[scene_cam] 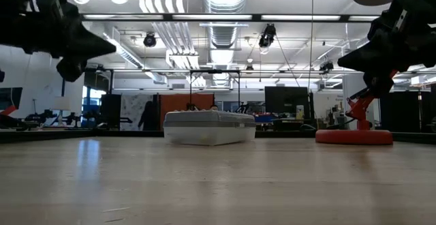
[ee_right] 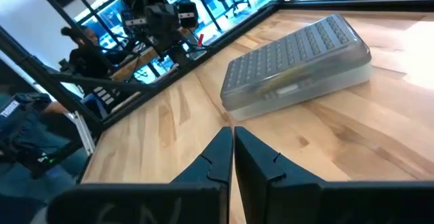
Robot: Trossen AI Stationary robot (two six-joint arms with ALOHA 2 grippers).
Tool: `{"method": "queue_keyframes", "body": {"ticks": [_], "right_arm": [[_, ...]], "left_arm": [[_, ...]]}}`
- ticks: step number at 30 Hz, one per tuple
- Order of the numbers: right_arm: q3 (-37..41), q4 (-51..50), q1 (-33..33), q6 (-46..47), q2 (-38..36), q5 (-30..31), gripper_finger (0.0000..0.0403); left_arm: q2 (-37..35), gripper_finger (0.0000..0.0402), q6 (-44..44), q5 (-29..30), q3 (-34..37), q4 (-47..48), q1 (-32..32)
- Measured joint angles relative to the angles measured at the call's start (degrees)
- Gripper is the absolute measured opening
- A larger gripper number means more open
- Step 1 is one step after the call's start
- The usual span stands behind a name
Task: Pick & place school supplies into a supply box
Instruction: Return to Home Position
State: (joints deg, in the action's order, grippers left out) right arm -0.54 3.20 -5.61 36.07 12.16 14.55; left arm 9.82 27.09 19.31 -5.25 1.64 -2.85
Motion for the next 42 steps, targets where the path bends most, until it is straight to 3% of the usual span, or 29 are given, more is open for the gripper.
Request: {"method": "queue_keyframes", "body": {"ticks": [16,30,42], "right_arm": [[-0.07,0.16,0.0,-0.04,-10.14,0.07,0.0009],[-0.07,0.02,0.0,-0.07,-9.81,0.09,0.0009],[-0.04,0.02,0.02,-0.07,-9.81,0.09,0.0009]], "left_arm": [[13.66,0.0,0.02,-0.16,2.77,-0.4,0.0],[22.48,0.0,0.04,-0.05,2.77,-0.09,0.0],[25.86,0.0,0.02,0.02,2.77,-0.14,0.0]]}}
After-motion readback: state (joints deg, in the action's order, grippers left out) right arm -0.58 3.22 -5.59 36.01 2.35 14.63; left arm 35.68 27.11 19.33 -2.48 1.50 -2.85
